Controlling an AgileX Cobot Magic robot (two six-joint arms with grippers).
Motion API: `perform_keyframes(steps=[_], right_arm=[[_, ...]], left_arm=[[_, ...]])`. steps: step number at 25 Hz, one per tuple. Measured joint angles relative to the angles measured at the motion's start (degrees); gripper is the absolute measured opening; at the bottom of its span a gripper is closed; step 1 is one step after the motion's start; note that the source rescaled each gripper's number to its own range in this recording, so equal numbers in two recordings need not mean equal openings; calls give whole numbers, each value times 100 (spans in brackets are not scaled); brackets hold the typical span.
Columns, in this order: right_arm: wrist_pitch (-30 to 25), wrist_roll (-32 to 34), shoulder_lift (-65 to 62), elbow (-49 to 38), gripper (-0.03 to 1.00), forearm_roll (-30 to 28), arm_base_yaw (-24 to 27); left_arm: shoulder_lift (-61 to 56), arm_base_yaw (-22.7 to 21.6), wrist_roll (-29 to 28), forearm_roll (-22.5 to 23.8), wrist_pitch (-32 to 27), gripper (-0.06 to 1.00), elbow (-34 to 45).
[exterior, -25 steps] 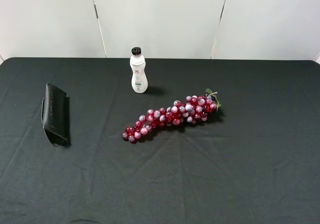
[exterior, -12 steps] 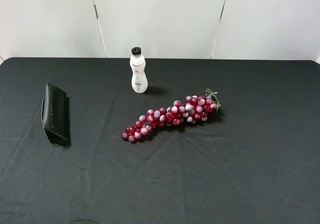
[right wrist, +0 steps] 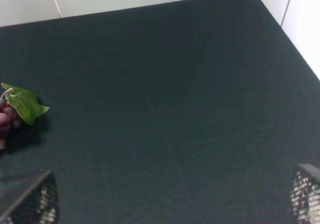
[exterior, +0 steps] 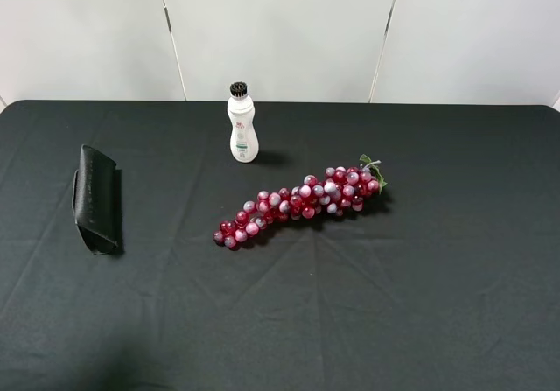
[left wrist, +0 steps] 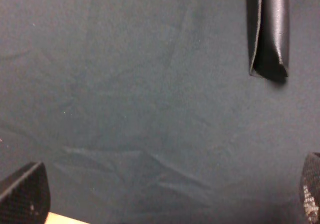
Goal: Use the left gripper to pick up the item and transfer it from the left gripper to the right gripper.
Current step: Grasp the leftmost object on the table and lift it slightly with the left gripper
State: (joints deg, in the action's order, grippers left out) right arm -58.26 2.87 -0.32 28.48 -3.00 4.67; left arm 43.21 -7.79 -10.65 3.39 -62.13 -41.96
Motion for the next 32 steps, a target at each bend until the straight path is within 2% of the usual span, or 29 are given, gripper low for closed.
perform_keyframes(steps=[15,21,32], right_arm=[[1,0,0,0,100,0,0],[1,0,0,0,100,0,0],[-4,0,0,0,100,0,0]], left_arm=[[2593,40,0,-445,1283,100,-44],[3259,612,-310,-445,1907,100,-44],[4140,1370,-924,-440,2518,100,-44]])
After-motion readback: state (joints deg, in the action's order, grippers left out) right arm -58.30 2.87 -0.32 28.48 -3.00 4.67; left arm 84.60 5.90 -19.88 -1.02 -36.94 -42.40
